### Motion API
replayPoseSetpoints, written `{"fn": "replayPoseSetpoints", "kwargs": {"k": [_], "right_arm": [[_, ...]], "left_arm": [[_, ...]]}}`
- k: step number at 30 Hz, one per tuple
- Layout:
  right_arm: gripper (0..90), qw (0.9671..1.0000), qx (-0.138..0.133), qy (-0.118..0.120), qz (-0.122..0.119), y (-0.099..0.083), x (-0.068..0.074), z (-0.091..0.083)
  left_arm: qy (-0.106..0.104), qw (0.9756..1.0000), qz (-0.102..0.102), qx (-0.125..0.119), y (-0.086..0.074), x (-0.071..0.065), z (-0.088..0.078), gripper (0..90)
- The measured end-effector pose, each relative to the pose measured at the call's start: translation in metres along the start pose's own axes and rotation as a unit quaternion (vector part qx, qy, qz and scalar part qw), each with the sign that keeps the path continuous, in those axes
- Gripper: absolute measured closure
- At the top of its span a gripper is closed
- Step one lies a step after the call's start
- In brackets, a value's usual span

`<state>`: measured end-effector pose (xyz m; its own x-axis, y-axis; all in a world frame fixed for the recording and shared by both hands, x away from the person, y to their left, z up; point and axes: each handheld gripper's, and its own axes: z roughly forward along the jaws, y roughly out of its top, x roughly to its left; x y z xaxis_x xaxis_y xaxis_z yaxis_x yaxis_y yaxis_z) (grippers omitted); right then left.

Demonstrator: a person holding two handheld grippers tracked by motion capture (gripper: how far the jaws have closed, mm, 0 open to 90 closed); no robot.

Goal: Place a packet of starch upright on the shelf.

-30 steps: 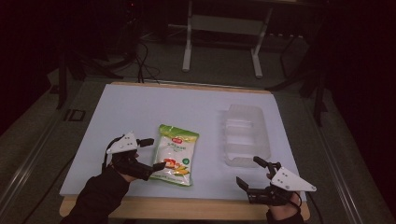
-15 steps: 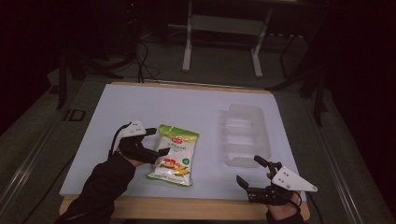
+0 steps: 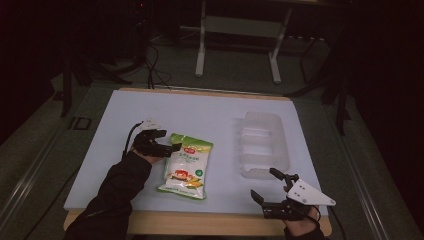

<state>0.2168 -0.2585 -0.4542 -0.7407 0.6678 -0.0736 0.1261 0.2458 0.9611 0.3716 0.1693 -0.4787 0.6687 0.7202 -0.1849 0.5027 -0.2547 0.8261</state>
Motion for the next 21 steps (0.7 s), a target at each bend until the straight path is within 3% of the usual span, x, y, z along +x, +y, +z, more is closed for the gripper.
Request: {"fn": "replayPoseSetpoints", "kwargs": {"k": [2,5,9,12,15,19,21], "right_arm": [[10.8,1.0,0.001,-0.001,-0.001,0.0,0.0,0.0],[10.8,1.0,0.002,-0.001,0.0,-0.001,0.0,0.001],[10.9,1.0,0.004,0.0,0.002,-0.002,-0.001,0.001],[10.9,1.0,0.005,0.0,0.002,-0.002,-0.001,0.001],[10.9,1.0,0.006,0.001,0.001,-0.003,-0.001,0.002],[11.0,1.0,0.008,0.003,0.003,-0.003,-0.002,0.002],[11.0,1.0,0.008,0.003,0.004,-0.003,-0.002,0.002]], "left_arm": [[0.014,0.9996,-0.013,0.02,-0.005,0.006,0.011,13.4],[0.014,0.9992,-0.022,0.032,-0.009,0.01,0.018,13.4],[0.015,0.9971,-0.038,0.064,-0.018,0.017,0.033,13.4],[0.019,0.9965,-0.037,0.072,-0.02,0.018,0.038,13.4],[-0.001,0.9952,-0.051,0.084,-0.024,0.021,0.046,13.4],[-0.007,0.9942,-0.059,0.09,-0.023,0.021,0.049,13.8],[-0.027,0.9929,-0.064,0.096,-0.023,0.02,0.053,16.2]]}}
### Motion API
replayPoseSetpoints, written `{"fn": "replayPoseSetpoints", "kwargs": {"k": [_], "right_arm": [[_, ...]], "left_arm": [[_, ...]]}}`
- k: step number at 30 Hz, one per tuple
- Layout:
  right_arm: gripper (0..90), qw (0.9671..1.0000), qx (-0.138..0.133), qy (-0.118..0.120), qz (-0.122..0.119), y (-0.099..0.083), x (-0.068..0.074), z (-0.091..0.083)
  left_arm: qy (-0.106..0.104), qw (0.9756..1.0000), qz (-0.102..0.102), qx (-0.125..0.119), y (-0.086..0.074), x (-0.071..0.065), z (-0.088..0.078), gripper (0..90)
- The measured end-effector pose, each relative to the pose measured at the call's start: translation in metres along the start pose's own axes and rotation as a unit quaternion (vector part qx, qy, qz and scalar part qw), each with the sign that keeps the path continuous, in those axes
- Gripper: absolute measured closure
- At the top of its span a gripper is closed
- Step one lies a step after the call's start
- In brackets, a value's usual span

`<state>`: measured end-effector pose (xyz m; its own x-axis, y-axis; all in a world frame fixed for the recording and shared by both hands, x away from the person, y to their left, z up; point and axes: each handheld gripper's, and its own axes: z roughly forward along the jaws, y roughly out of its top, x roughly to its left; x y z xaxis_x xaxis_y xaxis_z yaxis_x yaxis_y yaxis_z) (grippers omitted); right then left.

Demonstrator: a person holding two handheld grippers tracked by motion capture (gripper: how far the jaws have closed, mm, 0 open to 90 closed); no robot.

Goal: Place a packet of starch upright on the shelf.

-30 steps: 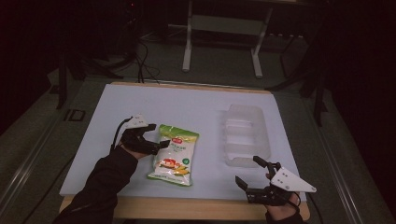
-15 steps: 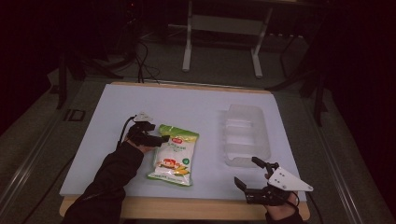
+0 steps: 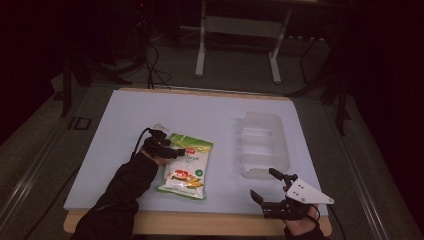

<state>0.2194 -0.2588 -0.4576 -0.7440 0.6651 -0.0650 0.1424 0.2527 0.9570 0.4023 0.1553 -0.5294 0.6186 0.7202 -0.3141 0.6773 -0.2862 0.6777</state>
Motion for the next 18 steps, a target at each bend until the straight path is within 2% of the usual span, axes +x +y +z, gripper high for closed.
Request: {"fn": "replayPoseSetpoints", "kwargs": {"k": [2,3,5,6,9,10,11,12,14,18], "right_arm": [[11.0,1.0,0.001,0.0,-0.001,0.0,0.0,0.0],[11.0,1.0,0.0,0.0,-0.001,0.0,0.0,0.0],[12.4,1.0,0.0,0.001,0.0,0.0,0.0,0.0],[12.5,1.0,0.002,0.001,0.0,0.0,0.0,0.0],[12.5,1.0,0.003,0.001,-0.001,0.0,0.0,0.001],[12.5,1.0,0.004,0.001,-0.001,0.0,0.0,0.001],[12.5,1.0,0.004,0.001,-0.001,0.0,0.0,0.001],[12.5,1.0,0.004,0.001,-0.002,0.0,0.0,0.001],[12.6,1.0,0.004,0.001,-0.001,0.0,0.0,0.001],[12.6,1.0,0.006,0.001,0.001,-0.001,0.0,0.002]], "left_arm": [[-0.014,0.9998,0.001,0.011,-0.001,-0.002,0.004,17.5],[-0.014,0.9998,0.001,0.011,-0.001,-0.002,0.004,24.0],[-0.031,0.999,0.024,0.022,0.0,-0.009,0.007,31.2],[-0.036,0.9986,0.031,0.025,0.0,-0.011,0.008,38.7],[-0.037,0.9983,0.031,0.031,0.001,-0.014,0.009,50.3],[-0.031,0.9984,0.036,0.032,0.002,-0.016,0.009,50.3],[-0.031,0.9984,0.036,0.032,0.002,-0.016,0.009,54.5],[-0.03,0.9979,0.043,0.038,0.003,-0.016,0.008,65.5],[-0.034,0.9976,0.044,0.04,0.004,-0.016,0.007,74.0],[-0.034,0.9976,0.051,0.034,0.004,-0.019,0.005,80.5]]}}
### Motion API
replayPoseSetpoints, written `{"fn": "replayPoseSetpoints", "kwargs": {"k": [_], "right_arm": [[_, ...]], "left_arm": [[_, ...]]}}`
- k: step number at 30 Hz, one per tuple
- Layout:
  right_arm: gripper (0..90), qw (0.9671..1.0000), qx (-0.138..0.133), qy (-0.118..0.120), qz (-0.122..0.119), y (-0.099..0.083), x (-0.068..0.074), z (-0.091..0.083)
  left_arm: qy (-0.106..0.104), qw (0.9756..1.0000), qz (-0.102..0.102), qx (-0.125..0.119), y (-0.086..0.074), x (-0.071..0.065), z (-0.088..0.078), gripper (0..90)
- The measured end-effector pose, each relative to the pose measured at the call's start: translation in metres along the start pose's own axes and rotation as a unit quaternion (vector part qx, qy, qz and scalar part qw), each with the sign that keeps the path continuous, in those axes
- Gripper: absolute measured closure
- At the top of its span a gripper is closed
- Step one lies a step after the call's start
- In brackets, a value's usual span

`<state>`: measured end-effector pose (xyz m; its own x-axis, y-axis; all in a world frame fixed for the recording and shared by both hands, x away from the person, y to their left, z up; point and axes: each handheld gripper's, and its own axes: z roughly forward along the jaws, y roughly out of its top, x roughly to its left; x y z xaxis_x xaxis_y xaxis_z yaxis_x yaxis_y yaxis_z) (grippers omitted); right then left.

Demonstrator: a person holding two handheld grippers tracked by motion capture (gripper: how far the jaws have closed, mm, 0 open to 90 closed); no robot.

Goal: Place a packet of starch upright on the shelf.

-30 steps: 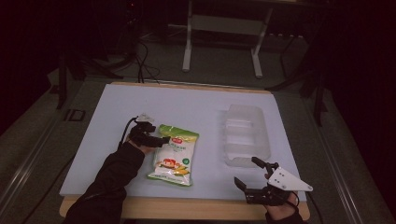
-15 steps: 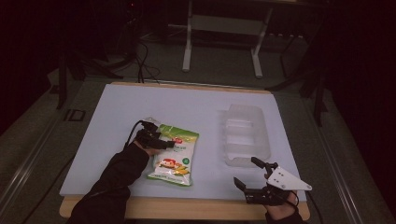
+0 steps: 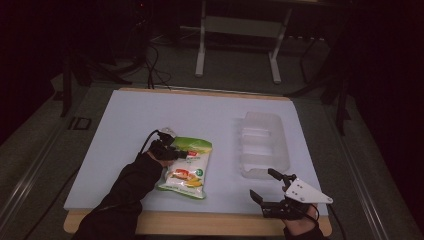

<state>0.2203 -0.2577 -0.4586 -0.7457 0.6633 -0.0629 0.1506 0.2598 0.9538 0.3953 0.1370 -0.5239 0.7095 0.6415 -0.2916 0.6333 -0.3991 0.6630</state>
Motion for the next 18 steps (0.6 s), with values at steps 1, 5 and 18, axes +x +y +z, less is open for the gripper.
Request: {"fn": "replayPoseSetpoints", "kwargs": {"k": [1,5,18], "right_arm": [[12.6,1.0,0.001,0.001,0.001,0.0,0.0,0.0],[12.6,1.0,0.002,0.001,0.001,0.0,0.0,0.0],[12.7,1.0,0.001,-0.001,0.003,0.0,-0.001,0.0]], "left_arm": [[0.0,1.0,0.004,-0.002,0.001,-0.001,-0.001,81.5],[0.009,0.9998,0.015,-0.009,0.003,-0.006,-0.007,83.1],[0.012,0.9979,0.049,-0.041,0.015,-0.029,-0.033,84.6]]}}
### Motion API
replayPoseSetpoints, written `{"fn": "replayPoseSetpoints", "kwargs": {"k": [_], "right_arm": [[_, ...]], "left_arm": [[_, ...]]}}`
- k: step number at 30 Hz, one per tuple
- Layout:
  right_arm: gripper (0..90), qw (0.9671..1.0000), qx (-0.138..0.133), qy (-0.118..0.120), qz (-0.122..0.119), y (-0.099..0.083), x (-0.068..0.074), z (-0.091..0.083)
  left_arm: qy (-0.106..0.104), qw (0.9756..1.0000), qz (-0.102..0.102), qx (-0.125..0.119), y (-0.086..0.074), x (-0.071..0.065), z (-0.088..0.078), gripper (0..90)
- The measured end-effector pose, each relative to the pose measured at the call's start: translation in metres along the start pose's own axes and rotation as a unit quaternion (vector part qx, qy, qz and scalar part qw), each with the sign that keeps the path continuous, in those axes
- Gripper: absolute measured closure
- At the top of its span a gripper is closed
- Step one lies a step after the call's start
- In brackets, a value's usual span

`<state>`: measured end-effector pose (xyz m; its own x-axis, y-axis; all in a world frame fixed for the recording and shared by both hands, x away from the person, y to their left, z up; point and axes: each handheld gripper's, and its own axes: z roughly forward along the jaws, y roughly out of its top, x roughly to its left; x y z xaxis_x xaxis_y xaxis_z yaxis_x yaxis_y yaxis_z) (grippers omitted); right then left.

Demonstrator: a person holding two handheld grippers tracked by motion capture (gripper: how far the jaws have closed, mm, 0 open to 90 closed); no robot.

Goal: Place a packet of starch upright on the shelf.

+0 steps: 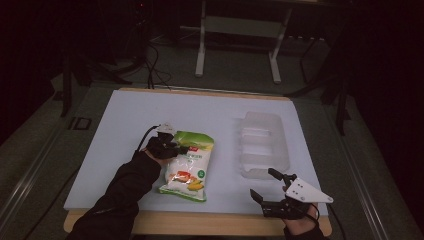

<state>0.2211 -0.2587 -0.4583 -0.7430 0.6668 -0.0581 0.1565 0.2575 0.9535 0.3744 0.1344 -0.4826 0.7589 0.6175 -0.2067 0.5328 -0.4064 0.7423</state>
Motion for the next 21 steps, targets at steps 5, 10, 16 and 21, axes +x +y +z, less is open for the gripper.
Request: {"fn": "replayPoseSetpoints", "kwargs": {"k": [5,10,16,21], "right_arm": [[13.2,1.0,-0.002,-0.002,0.001,0.0,0.0,-0.001],[13.7,1.0,-0.005,-0.003,0.002,0.001,-0.001,-0.002],[13.7,0.9999,-0.012,-0.011,0.003,0.002,-0.002,-0.004],[12.8,0.9999,-0.008,-0.014,0.004,0.002,-0.002,-0.003]], "left_arm": [[-0.006,0.9998,0.013,-0.012,0.006,-0.008,-0.009,84.6],[-0.016,0.9991,0.028,-0.028,0.013,-0.02,-0.018,85.1],[-0.027,0.9967,0.061,-0.046,0.018,-0.035,-0.028,85.1],[-0.036,0.9945,0.08,-0.057,0.021,-0.049,-0.038,85.2]]}}
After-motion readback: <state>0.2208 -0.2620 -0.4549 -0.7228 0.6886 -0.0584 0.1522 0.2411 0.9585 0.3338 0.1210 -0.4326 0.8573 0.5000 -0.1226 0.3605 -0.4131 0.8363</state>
